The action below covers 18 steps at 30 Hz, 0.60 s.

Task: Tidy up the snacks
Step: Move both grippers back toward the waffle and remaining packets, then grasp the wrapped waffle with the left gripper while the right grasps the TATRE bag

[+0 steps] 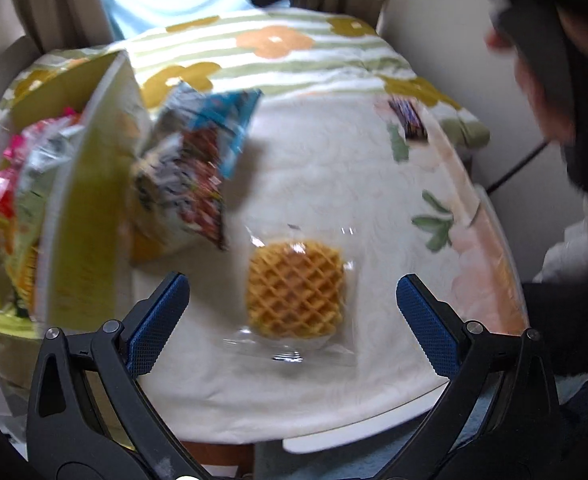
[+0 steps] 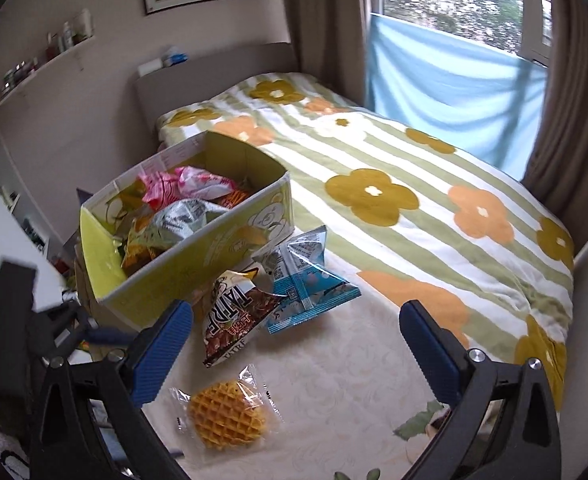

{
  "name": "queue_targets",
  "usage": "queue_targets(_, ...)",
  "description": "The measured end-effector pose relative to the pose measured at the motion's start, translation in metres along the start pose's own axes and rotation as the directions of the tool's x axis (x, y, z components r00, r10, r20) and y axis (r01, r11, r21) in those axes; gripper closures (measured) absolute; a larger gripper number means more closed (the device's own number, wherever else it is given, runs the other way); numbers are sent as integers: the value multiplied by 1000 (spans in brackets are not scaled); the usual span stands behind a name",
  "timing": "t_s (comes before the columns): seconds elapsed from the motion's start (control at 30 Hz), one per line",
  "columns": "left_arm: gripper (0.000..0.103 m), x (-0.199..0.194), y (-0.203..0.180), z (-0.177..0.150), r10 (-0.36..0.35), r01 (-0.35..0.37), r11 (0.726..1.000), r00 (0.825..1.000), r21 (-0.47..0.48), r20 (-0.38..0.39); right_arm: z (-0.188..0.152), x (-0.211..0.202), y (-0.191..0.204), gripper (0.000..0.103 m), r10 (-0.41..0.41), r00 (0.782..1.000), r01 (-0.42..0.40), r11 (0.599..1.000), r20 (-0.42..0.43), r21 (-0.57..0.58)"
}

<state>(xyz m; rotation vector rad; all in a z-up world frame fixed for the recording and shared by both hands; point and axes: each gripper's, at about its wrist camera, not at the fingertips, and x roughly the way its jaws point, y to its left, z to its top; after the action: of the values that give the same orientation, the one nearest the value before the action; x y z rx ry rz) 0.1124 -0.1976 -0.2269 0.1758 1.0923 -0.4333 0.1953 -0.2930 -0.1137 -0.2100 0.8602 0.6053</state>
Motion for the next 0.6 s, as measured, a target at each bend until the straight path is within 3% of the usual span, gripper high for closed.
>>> queue_targets(0.3, 0, 74, -15, -19, 122, -120, 992, 992, 42, -43, -20, 51, -22, 0, 78, 996, -79, 997, -49, -25)
queue_targets(0.43, 0, 97, -12, -20, 90, -87, 996, 990, 36, -104, -24, 66, -19, 0, 121, 990, -126, 990, -74, -62)
queue_targets(0.6, 0, 100, -7, -20, 59, -58, 998, 992, 17, -111, -22, 84, -7, 0, 181, 978, -194, 969, -100, -150)
